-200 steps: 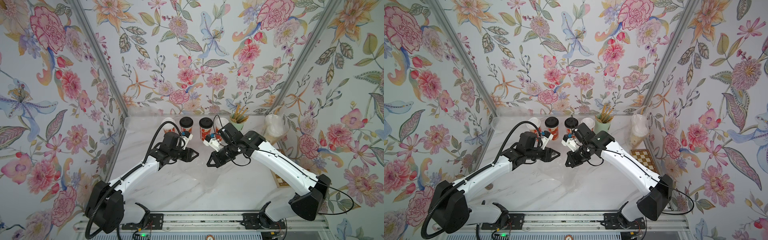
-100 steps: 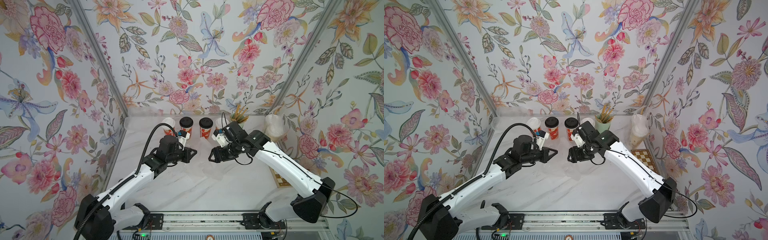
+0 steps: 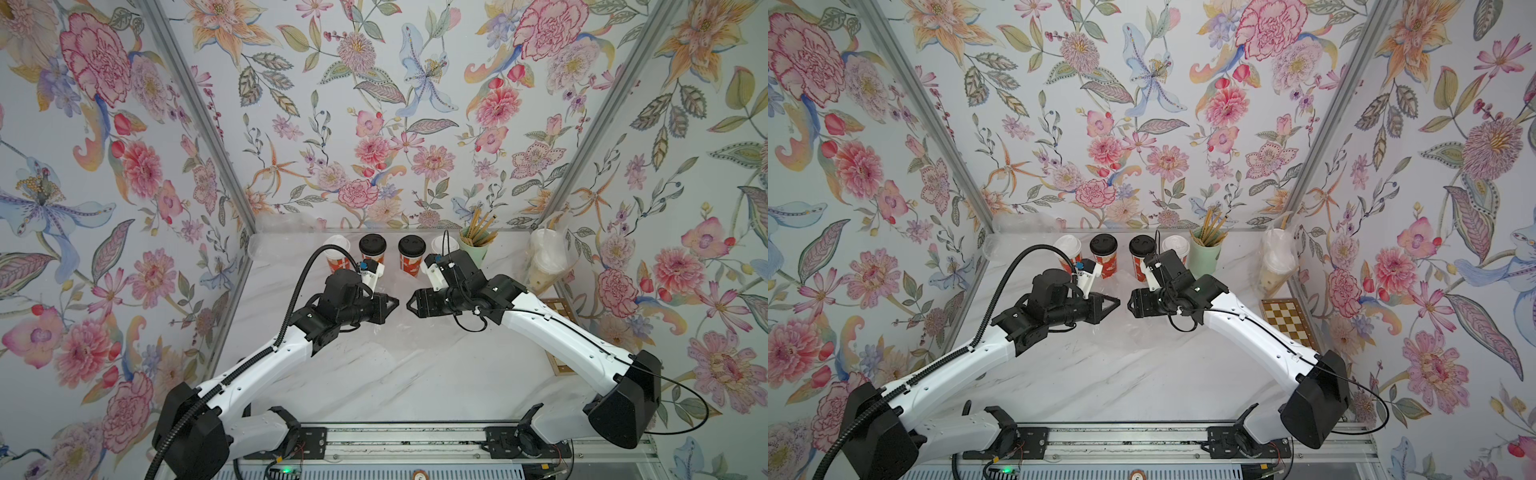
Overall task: Pack milk tea into plastic carrier bags
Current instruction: Adjust the plastic carrier bag at the center of the board.
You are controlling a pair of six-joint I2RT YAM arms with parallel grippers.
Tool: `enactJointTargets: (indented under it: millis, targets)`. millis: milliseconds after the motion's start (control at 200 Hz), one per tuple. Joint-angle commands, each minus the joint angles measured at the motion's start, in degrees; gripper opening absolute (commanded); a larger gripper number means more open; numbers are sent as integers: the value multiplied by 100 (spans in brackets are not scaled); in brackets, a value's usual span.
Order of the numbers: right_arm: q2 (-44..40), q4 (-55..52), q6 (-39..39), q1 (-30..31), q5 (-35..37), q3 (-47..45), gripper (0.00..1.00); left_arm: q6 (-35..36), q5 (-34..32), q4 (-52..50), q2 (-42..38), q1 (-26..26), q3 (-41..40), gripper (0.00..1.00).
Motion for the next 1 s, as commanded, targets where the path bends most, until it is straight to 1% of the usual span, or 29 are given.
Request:
enactJointTargets:
  millis: [0,80,165,195,260,365,560,776,821,876,961,991]
  targets:
    - [-31,1095,301,6,92,-283,59,-102,-44,112,51,-82,158,0]
    - [-17,1324,317,12,135,-401,50,-101,-91,62,25,-80,162,0]
    - [-25,1326,274,31,305,-420,34,-44,-170,-72,-13,-78,218,0]
    - [-44,1315,268,30,365,-436,26,-26,-227,-153,-34,-78,250,0]
    - [-99,1162,286,32,577,-430,13,51,-441,-425,-78,-78,358,0]
    - [-136,670,313,25,877,-328,0,151,-964,-1064,-126,-78,572,0]
    - [-139,-284,429,35,1348,-137,0,192,-1914,-2157,-269,-91,938,0]
    - [67,-1249,663,167,1866,324,0,210,-2840,-3215,-173,-253,1350,0]
    - [114,-1368,686,197,1879,403,0,182,-2898,-3296,-146,-264,1370,0]
    - [182,-1391,700,206,1632,457,0,157,-2798,-3239,-146,-274,1356,0]
    - [326,-1384,705,219,1162,544,0,122,-2437,-3012,-142,-285,1303,0]
    - [410,-1382,696,224,984,579,0,124,-2300,-2926,-127,-289,1286,3]
